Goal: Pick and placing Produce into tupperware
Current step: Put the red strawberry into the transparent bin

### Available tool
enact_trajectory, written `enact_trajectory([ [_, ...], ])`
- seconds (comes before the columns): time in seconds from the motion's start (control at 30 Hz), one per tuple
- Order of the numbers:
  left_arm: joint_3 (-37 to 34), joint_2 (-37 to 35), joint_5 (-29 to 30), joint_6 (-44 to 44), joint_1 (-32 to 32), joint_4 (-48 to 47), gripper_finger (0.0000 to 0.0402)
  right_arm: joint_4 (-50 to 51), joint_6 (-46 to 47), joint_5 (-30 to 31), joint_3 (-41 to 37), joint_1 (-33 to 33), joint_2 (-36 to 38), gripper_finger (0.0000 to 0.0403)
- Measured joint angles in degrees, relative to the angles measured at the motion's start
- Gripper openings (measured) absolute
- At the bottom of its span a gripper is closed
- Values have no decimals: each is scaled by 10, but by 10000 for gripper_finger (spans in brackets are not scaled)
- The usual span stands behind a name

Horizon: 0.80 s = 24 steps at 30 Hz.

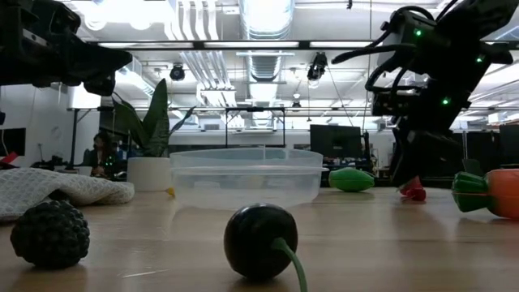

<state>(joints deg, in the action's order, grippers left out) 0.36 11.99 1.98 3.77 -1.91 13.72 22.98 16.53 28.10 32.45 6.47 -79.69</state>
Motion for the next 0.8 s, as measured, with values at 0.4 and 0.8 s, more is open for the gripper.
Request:
enact_trajectory([
  [0.4,0,-1,0,0,0,-1,0,1,-5,0,0,-2,-14,199],
  [0.8,0,-1,0,1,0,-1,0,2,-5,0,0,-1,-14,93],
])
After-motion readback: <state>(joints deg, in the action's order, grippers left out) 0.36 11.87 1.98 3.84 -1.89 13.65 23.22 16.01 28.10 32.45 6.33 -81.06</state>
